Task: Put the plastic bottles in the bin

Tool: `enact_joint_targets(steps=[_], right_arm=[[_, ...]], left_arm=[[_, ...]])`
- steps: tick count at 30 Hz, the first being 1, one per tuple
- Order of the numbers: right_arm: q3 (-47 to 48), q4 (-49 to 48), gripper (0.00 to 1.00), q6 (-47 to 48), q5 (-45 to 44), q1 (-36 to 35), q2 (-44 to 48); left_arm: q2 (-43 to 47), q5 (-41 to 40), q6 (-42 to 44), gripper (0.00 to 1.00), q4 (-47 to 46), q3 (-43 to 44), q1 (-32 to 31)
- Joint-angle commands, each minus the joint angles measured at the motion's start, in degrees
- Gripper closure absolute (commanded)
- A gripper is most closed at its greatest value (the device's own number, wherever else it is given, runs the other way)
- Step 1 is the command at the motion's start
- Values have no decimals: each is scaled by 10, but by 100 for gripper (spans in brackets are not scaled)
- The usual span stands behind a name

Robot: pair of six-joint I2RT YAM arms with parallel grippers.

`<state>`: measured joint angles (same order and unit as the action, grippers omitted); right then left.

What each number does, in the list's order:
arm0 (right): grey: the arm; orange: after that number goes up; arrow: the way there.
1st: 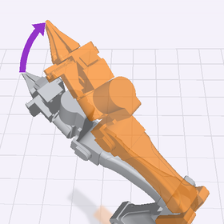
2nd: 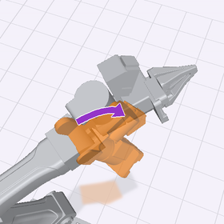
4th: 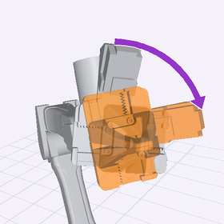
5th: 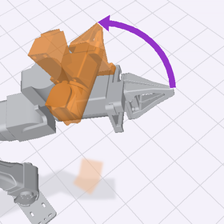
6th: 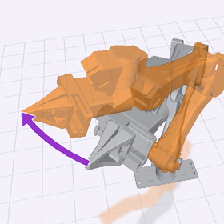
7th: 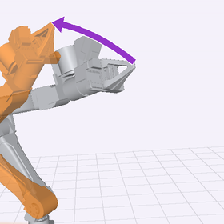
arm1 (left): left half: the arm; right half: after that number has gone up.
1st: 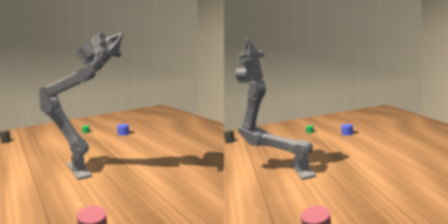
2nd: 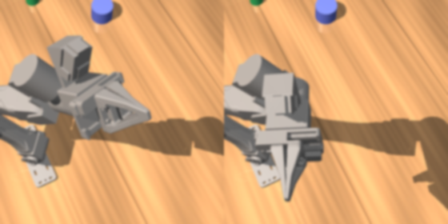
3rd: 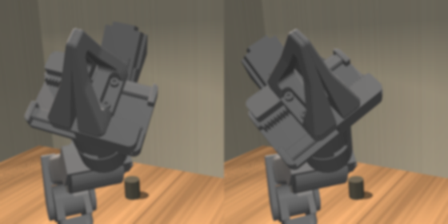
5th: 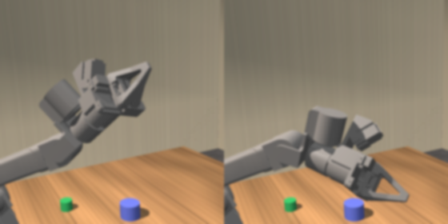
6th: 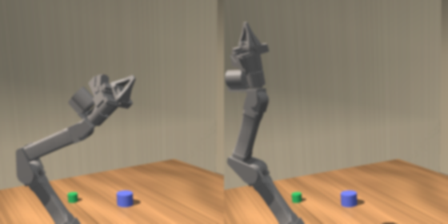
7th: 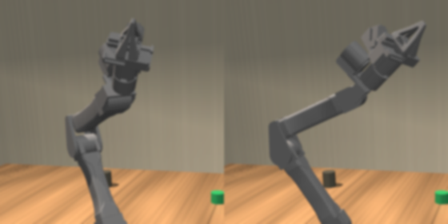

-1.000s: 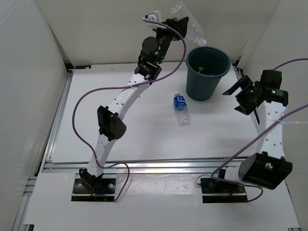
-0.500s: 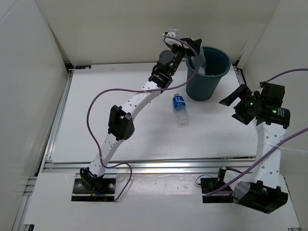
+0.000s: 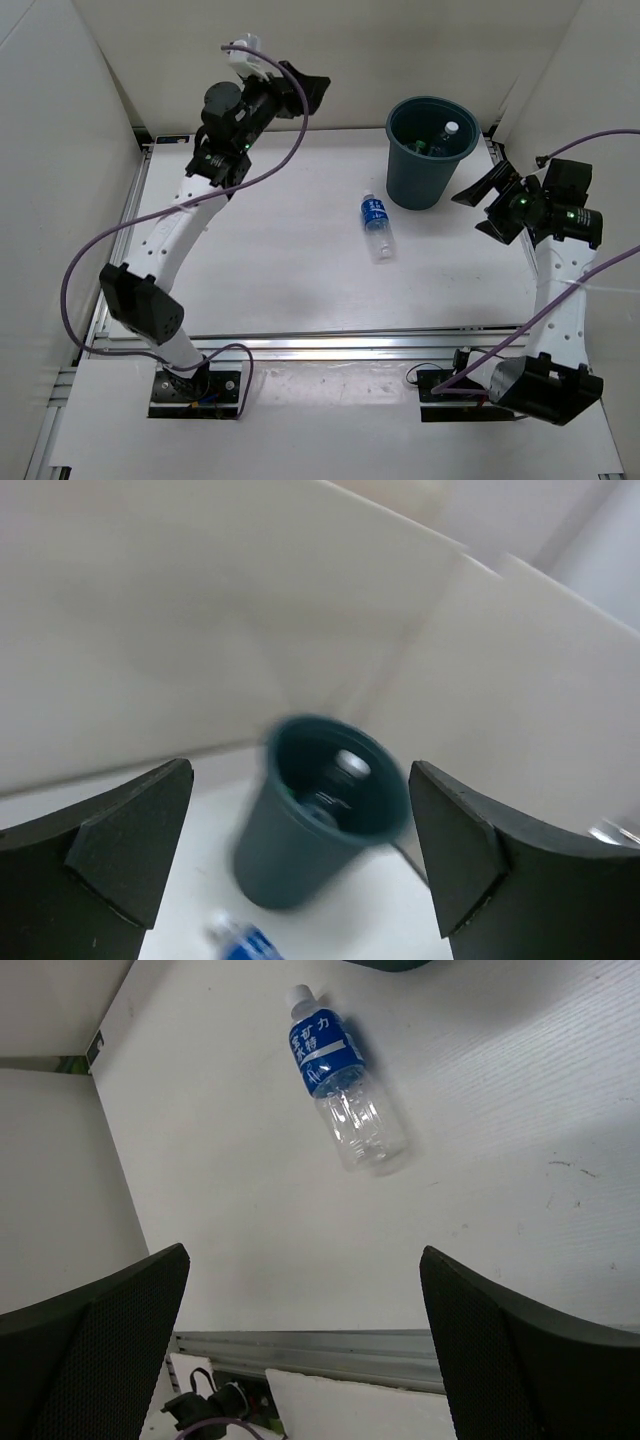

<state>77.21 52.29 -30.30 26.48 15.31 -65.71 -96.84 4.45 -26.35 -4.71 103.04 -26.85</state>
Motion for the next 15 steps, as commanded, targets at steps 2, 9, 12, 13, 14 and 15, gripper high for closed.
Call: enact_joint_targets(steps=[2, 9, 12, 13, 14, 15], right_arm=[[36, -32, 1, -15, 9, 2, -45], [40, -45, 1, -20, 9, 2, -75], [40, -45, 1, -20, 4, 2, -75], [45, -45, 1, -20, -2, 2, -75], [45, -45, 1, -15, -8, 2, -75], [54, -39, 1, -10, -15, 2, -75]], left_arm=[[-33, 263, -119, 0, 63, -93, -8], [-156, 335, -201, 0, 71, -56, -21], [-217, 340, -222, 0, 87, -22, -21], [-229, 340, -222, 0, 88, -7, -21], [-237, 333, -230, 0, 88, 0, -15], [-254, 333, -230, 0, 88, 8, -14]])
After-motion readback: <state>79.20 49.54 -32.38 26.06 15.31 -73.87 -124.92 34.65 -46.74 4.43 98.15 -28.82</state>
